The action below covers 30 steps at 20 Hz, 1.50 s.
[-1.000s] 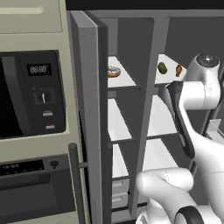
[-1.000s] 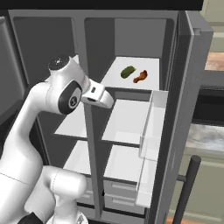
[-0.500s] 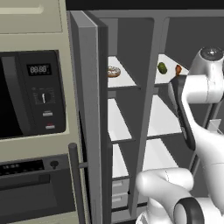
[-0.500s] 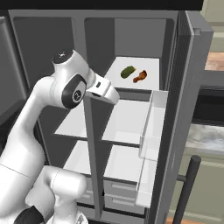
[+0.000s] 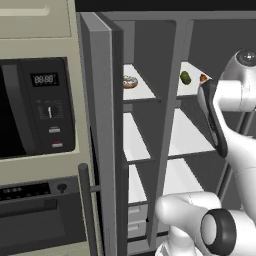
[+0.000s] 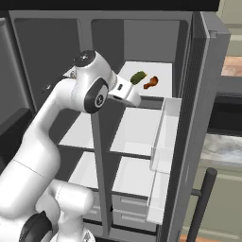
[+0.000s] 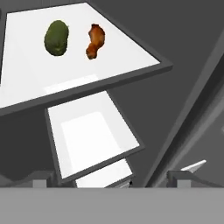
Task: There's a chicken drumstick in the fridge that needs to be moved to the freezer for freezing. Pick up the chicken drumstick from the fridge, place it on any shelf in the freezer, and close the fridge and freezer doors when done.
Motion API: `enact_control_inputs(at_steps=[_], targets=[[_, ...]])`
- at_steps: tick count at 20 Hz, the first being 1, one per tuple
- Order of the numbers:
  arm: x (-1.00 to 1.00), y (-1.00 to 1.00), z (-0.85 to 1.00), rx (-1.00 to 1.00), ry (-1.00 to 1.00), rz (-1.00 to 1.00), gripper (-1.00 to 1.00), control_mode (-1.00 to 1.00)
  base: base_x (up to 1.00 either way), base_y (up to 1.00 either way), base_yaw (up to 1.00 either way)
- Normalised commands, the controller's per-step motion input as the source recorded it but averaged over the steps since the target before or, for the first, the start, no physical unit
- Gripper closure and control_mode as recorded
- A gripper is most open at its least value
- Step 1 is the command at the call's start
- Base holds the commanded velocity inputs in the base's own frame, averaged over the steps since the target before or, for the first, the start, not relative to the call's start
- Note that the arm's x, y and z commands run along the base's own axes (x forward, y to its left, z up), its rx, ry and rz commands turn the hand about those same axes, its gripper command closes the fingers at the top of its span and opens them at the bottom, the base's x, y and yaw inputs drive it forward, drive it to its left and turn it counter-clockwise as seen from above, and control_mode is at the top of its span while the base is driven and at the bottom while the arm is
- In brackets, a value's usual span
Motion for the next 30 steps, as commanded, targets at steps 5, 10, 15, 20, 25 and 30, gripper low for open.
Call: enact_control_inputs(at_steps=[5, 10, 15, 20, 25, 30], targets=[[0.49, -0.14, 0.03, 0.00, 0.00, 0.00, -1.00, -1.00, 0.00, 0.00, 0.00], [0.59, -0.19, 0.00, 0.00, 0.00, 0.00, -1.00, -1.00, 0.00, 0.00, 0.00], [0.55, -0.26, 0.00, 0.00, 0.00, 0.02, -1.00, -1.00, 0.00, 0.00, 0.00], [0.47, -0.20, -0.01, 0.00, -0.02, 0.03, -1.00, -1.00, 0.00, 0.00, 0.00], [0.45, -0.05, -0.06, 0.00, 0.00, 0.07, -1.00, -1.00, 0.00, 0.00, 0.00], [0.48, -0.01, -0.21, 0.00, 0.00, 0.08, -1.00, -1.00, 0.00, 0.00, 0.00]])
